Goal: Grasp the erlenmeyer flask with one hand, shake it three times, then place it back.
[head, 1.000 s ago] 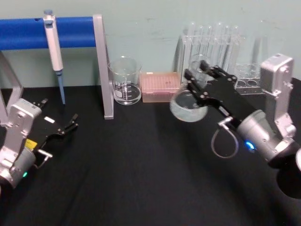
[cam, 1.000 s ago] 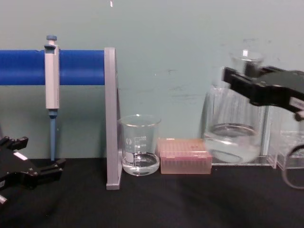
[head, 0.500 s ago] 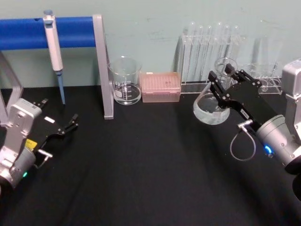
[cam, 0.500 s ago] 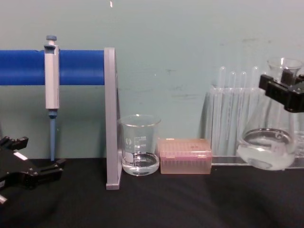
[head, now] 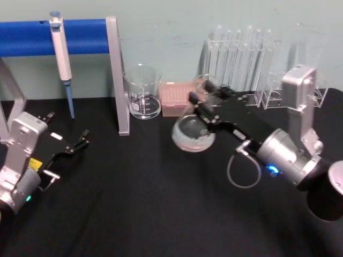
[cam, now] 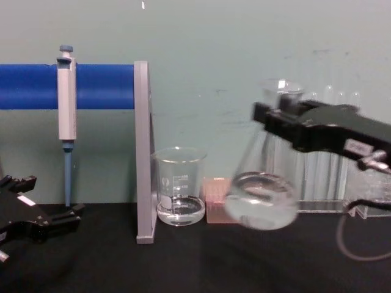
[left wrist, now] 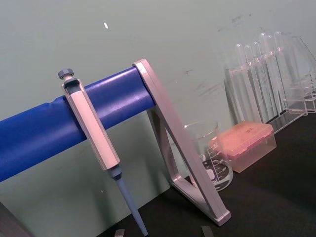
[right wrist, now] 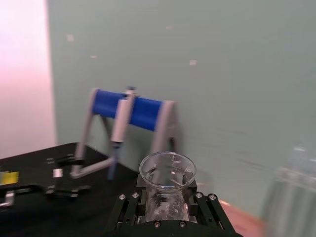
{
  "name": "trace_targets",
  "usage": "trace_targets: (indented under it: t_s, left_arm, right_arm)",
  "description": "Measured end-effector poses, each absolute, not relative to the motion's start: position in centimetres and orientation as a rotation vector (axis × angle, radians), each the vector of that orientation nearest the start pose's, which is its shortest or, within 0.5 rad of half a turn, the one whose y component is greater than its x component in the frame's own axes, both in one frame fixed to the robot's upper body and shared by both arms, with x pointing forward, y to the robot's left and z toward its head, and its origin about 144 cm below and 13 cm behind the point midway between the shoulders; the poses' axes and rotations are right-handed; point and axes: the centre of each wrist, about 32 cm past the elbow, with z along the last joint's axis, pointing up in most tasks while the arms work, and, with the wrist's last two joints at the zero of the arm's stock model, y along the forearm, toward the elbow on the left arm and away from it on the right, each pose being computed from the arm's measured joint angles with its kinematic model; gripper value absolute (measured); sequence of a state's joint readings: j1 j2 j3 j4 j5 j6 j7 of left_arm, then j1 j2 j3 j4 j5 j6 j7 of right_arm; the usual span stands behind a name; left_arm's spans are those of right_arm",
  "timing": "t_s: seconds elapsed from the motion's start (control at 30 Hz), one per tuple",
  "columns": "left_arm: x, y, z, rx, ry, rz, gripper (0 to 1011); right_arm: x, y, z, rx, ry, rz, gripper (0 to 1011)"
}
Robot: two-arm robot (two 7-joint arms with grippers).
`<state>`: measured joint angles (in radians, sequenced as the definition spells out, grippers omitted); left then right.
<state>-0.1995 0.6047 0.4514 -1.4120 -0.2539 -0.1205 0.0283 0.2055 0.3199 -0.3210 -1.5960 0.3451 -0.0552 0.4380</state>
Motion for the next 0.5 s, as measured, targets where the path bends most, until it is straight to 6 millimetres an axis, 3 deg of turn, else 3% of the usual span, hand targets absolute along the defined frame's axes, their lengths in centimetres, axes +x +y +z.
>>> trace_targets:
  t_s: [0.5]
  left_arm:
    - [48.9, 31.0, 114.0, 0.304, -0.285, 1.248, 1001]
  right_arm:
    - [51.3, -19.5, 120.2, 0.101, -0.136, -0.627, 449]
